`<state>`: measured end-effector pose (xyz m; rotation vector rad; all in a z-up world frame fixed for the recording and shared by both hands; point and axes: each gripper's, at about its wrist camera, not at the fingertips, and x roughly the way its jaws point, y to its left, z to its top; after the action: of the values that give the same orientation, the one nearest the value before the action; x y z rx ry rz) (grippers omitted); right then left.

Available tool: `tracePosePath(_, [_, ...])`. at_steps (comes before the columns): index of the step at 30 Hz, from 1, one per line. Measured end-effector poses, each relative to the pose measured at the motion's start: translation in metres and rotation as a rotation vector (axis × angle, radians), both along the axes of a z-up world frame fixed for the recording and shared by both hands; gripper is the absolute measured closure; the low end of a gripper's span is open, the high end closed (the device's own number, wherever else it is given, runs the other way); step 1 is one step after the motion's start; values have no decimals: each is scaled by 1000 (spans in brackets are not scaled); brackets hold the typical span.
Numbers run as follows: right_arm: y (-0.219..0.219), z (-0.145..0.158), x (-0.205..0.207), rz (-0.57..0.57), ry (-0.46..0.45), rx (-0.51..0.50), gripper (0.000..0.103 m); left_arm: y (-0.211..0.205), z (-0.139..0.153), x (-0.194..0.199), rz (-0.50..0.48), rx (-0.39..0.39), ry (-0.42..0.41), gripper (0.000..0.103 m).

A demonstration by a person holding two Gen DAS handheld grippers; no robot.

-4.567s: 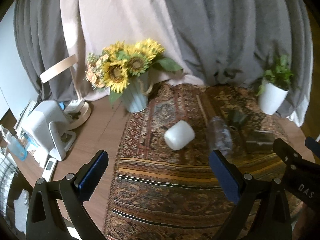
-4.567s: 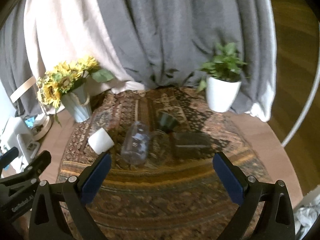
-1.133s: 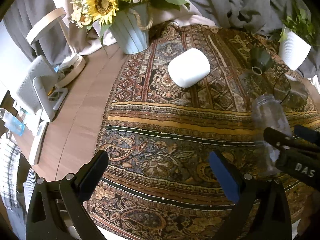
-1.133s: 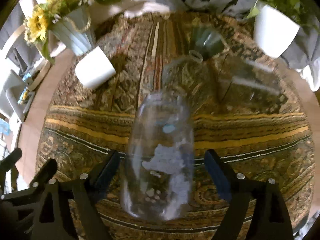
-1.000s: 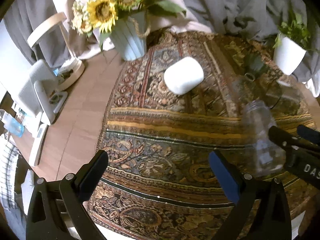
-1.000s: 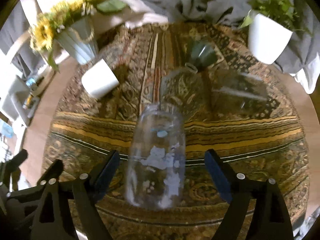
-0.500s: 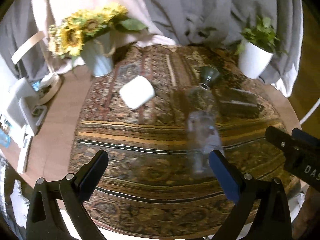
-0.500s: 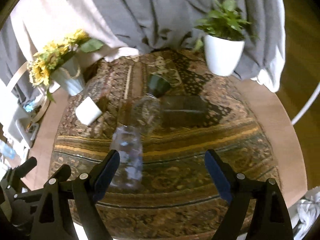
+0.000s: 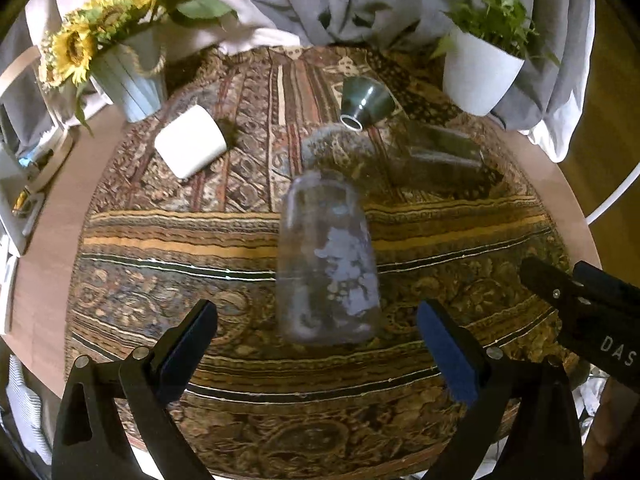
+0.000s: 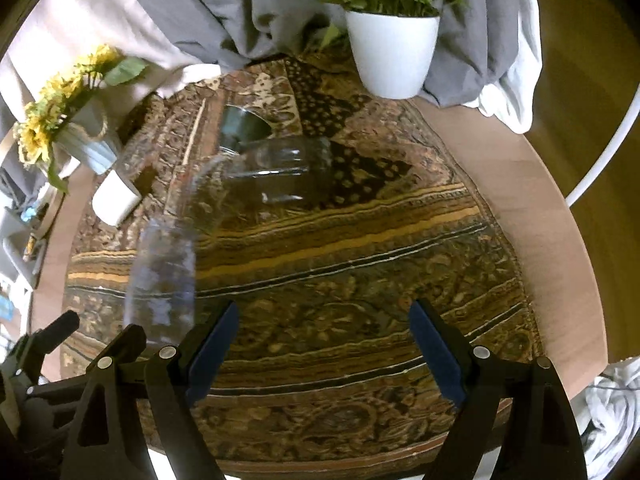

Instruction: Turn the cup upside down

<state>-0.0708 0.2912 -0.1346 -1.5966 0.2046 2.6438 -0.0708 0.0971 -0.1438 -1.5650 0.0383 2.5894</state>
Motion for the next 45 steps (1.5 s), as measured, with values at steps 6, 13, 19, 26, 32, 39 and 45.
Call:
tracePosePath(6, [9,-15,-5,1,-19,4,16,9,-18,-7,-12,-31,-3,10])
tracePosePath(13, [11,-22,-9,14,-34,5,16,10,-29,-15,-5,-27,-15,32])
tracePosePath(19, [13,-21,-9,17,-31,4,16,10,-29,-15,2,-24,-14,33])
tracePosePath(26, [14,-13,-10,13,-19,-22,16,9,-7,-12,1,-21,14,33])
tracePosePath(32, [10,0,-12,22,6,-49,16,5,12,-15,5,-22,41,34])
tracePosePath(39, [5,16,-21,17,46,-62,16,0,24,-33,6,0,62,34])
tracePosePath(45, [-1,23,-31,20,73,-67,16,0,30,-54,-6,12,78,34])
